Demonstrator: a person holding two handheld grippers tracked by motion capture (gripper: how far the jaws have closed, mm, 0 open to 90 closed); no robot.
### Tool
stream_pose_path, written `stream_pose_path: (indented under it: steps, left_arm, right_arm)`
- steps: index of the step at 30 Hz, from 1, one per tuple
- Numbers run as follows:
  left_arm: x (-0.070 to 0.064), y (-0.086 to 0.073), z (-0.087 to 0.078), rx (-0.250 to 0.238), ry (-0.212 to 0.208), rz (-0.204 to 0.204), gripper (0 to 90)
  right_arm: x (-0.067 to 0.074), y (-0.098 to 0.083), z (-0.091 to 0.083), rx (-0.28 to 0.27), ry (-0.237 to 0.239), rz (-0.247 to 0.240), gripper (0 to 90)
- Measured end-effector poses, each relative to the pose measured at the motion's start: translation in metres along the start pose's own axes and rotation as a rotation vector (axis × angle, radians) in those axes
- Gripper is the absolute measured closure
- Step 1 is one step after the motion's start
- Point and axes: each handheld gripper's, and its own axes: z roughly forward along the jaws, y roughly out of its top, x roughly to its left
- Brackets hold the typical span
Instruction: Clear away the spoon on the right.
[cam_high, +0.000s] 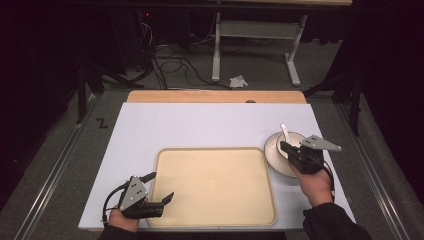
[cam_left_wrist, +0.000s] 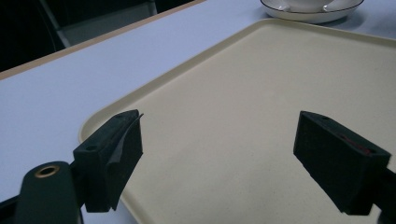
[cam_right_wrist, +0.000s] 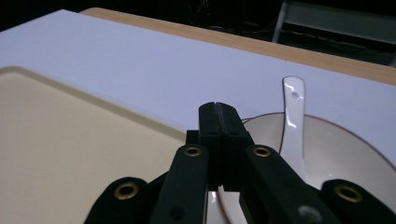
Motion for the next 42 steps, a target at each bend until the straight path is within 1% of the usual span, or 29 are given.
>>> stream_pose_path:
  steps: [2,6,10,11,13,16,19,23,27,32,34,35,42]
  left_arm:
    - [0.0,0.0,0.0,-0.002,-0.001,-0.001,15.9]
    - [0.001,0.0,-0.001,-0.003,0.001,-0.003,16.0]
    - [0.001,0.0,-0.001,-0.006,-0.002,-0.004,16.0]
    - [0.001,0.0,-0.001,-0.005,-0.002,-0.004,15.9]
    - [0.001,0.0,-0.001,-0.005,-0.003,-0.004,16.0]
    - [0.001,0.0,-0.001,-0.004,-0.004,-0.002,15.9]
    - [0.001,0.0,-0.001,-0.006,-0.004,-0.001,16.0]
    - [0.002,0.0,-0.002,-0.008,-0.003,-0.001,15.9]
    - [0.001,0.001,-0.002,-0.007,-0.006,0.002,16.0]
    - [0.0,0.001,-0.001,-0.008,-0.009,0.004,16.0]
    - [0.0,0.001,-0.001,-0.008,-0.009,0.005,16.0]
    - [0.0,0.001,-0.001,-0.008,-0.009,0.004,15.9]
    - [0.0,0.001,-0.001,-0.004,-0.012,0.008,16.0]
  right_arm:
    - [-0.005,0.008,0.005,0.008,-0.01,0.007,90.0]
    - [-0.017,0.02,0.016,0.03,-0.069,0.033,90.0]
    - [-0.03,0.027,0.027,0.053,-0.119,0.039,90.0]
    - [-0.033,0.029,0.029,0.062,-0.127,0.048,90.0]
    - [-0.04,0.031,0.035,0.083,-0.147,0.046,90.0]
    - [-0.05,0.035,0.044,0.114,-0.178,0.06,90.0]
    - [-0.056,0.039,0.051,0.149,-0.203,0.065,90.0]
    - [-0.059,0.041,0.061,0.2,-0.21,0.079,90.0]
    - [-0.056,0.042,0.068,0.237,-0.2,0.079,90.0]
    - [-0.048,0.043,0.072,0.249,-0.172,0.054,90.0]
    - [-0.046,0.043,0.072,0.253,-0.165,0.053,90.0]
    - [-0.042,0.043,0.073,0.257,-0.152,0.041,90.0]
    - [-0.029,0.043,0.073,0.267,-0.111,0.02,90.0]
